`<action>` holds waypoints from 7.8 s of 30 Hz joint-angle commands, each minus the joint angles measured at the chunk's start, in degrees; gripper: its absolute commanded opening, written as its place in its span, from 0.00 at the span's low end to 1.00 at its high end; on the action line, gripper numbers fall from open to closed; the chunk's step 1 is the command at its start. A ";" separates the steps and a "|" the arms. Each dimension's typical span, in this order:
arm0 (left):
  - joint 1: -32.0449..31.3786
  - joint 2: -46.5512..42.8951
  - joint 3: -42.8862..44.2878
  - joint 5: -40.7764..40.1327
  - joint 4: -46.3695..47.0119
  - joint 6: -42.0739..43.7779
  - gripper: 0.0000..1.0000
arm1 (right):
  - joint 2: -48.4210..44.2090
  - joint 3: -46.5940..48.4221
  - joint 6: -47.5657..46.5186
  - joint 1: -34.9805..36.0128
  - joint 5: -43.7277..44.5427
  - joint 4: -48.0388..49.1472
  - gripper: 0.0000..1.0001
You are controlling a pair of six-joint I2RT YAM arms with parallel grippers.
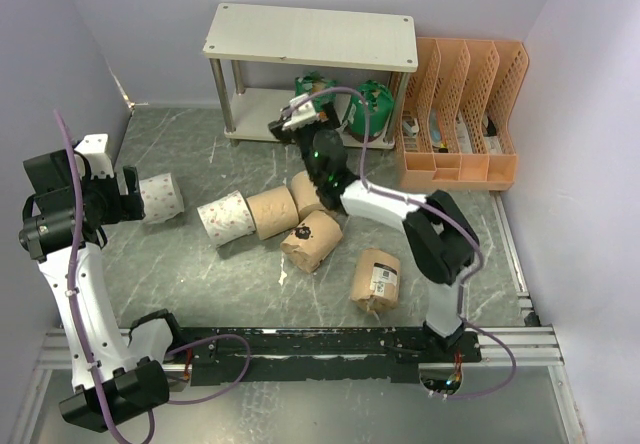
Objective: Place and organize the paper towels onto the shelf
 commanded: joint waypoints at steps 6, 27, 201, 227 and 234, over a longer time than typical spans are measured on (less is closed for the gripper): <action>0.46 2.86 1.16 -2.36 -0.40 -2.40 0.93 | -18.78 -19.42 -0.54 15.64 14.20 7.52 1.00; 0.44 4.19 -0.85 -10.37 -0.79 0.95 0.94 | -58.96 -55.10 42.35 16.24 10.89 -15.87 1.00; -60.66 75.52 27.23 -35.11 85.33 63.93 0.07 | -93.61 -58.74 34.01 15.80 33.12 -26.12 1.00; -61.56 62.22 26.07 -36.84 67.40 49.32 0.07 | -90.85 -57.76 38.32 15.73 28.35 -29.01 1.00; -61.52 68.85 29.75 -36.49 68.11 49.28 0.07 | -97.44 -58.53 36.17 15.71 30.00 -32.01 1.00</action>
